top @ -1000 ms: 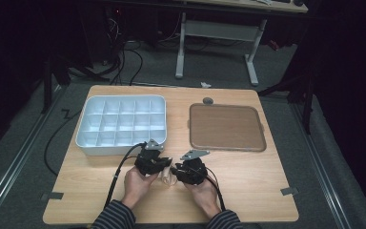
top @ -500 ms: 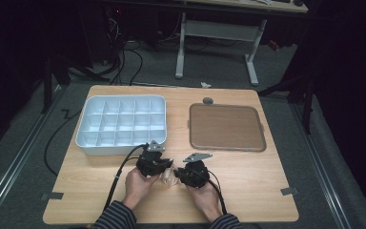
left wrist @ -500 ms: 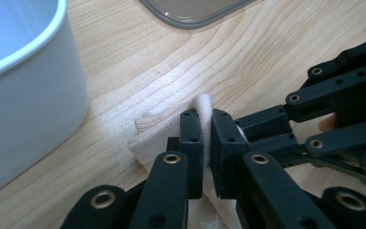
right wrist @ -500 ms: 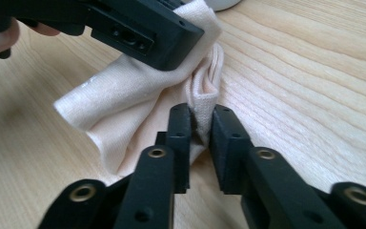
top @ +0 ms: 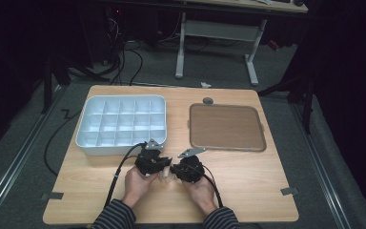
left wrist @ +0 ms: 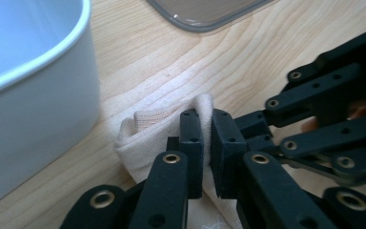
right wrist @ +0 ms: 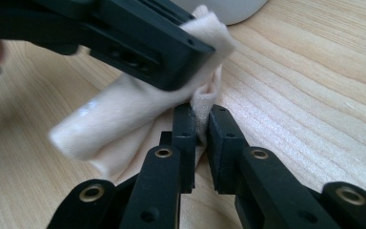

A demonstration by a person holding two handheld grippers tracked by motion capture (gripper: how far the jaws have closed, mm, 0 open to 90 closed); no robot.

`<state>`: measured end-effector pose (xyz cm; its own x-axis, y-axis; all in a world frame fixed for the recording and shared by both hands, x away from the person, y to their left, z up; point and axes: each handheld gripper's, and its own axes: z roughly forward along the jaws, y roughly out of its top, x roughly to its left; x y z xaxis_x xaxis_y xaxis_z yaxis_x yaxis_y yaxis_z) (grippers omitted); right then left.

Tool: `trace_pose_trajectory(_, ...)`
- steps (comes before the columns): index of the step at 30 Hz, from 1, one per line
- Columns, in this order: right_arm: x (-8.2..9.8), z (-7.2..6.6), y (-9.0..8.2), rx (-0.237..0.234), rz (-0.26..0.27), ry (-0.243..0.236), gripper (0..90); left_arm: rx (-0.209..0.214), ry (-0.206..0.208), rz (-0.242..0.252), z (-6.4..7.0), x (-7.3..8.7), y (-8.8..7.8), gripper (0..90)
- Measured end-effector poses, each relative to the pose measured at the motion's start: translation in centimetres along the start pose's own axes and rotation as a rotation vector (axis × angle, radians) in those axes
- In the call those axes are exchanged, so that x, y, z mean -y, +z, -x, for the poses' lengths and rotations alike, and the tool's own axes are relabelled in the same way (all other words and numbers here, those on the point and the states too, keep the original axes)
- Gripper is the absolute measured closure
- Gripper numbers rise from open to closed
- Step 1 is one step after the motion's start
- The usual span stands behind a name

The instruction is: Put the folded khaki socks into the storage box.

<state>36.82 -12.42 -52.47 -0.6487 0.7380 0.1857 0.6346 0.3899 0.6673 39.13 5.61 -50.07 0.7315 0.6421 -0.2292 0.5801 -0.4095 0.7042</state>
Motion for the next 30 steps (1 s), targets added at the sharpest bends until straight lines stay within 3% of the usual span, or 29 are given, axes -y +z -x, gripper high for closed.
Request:
trace_pose_trajectory(4, 0.1, 0.2, 0.1, -0.012, 0.002, 0.006, 80.2, -0.021, 0.026, -0.009, 0.1, 0.1, 0.4, 84.7)
trace_pose_trajectory(7, 0.4, 0.3, -0.3, -0.012, 0.014, 0.020, 71.8, -0.020, 0.018, -0.016, 0.0, 0.2, 0.3, 84.7)
trace_pose_trajectory(11, 1.5, 0.0, -1.8, -0.015, 0.064, 0.030, 70.2, -0.015, 0.011, -0.016, -0.1, 0.3, 0.5, 84.6)
trace_pose_trajectory(15, 2.2, -1.3, -3.2, -0.023, 0.118, -0.015, 69.8, -0.016, 0.017, -0.018, 0.0, 0.3, 0.6, 84.6)
trace_pose_trajectory(20, 1.8, -3.0, -3.2, -0.044, 0.108, -0.047, 66.1, -0.018, 0.019, -0.022, 0.0, 0.3, 0.6, 84.6)
trace_pose_trajectory(24, 1.3, -3.6, -2.8, -0.034, 0.106, -0.055, 64.5, -0.019, 0.020, -0.024, 0.0, 0.3, 0.6, 84.6)
trace_pose_trajectory(26, 1.1, -3.8, -2.6, -0.024, 0.101, -0.052, 65.9, -0.018, 0.017, -0.022, 0.0, 0.3, 0.6, 84.6)
trace_pose_trajectory(30, 1.0, -3.6, -2.3, -0.001, 0.087, -0.066, 81.9, -0.018, 0.023, -0.020, -0.1, 0.4, 0.6, 84.6)
